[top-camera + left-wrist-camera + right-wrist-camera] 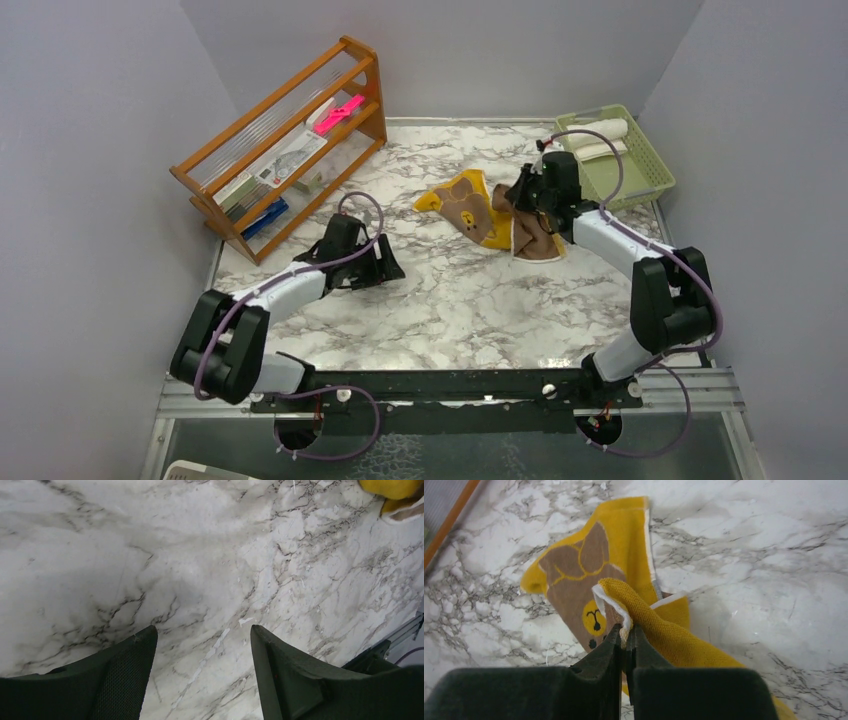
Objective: Roll the towels
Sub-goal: Flatten out the towel at the center of the board.
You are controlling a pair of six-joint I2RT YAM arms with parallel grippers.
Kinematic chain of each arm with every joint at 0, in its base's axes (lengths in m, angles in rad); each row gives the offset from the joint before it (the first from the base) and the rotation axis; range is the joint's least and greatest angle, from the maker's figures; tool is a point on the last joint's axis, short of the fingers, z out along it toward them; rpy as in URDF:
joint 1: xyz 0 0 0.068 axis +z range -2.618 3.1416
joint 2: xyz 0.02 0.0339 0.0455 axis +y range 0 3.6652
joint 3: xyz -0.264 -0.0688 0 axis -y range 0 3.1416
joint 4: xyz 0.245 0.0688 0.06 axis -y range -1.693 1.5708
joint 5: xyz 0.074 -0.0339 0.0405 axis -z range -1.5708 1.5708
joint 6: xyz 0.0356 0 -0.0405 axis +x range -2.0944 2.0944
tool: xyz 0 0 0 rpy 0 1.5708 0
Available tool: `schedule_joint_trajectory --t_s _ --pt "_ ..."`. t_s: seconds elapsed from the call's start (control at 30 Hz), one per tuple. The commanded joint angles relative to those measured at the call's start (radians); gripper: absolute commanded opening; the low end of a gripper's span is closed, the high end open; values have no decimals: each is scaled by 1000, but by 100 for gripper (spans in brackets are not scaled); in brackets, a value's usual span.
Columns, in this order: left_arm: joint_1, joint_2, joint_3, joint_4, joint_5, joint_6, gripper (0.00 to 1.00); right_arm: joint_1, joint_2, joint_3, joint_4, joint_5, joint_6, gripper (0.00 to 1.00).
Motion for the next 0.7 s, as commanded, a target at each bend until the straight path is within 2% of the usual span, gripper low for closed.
schedule_joint_trajectory --t_s 0.0,0.17,0.3,0.37,0.4,0.53,0.67 --pt "-53 107 78 206 -61 -62 71 0 31 -39 54 -103 29 1" --pt "-73 212 199 218 -57 -49 70 2 47 -29 72 -169 44 1" --pt "-46 128 258 119 -139 -10 70 61 97 187 44 -275 34 1" --pt "13 41 301 39 -152 11 71 156 141 369 -8 -307 -12 1" --pt "183 -170 391 -131 -162 54 76 390 203 678 -121 -238 -133 1" --pt "336 -329 574 -364 -261 160 85 527 201 841 -149 -295 -171 1" --pt "358 -368 685 -465 -348 209 88 562 139 897 -159 -330 -190 1"
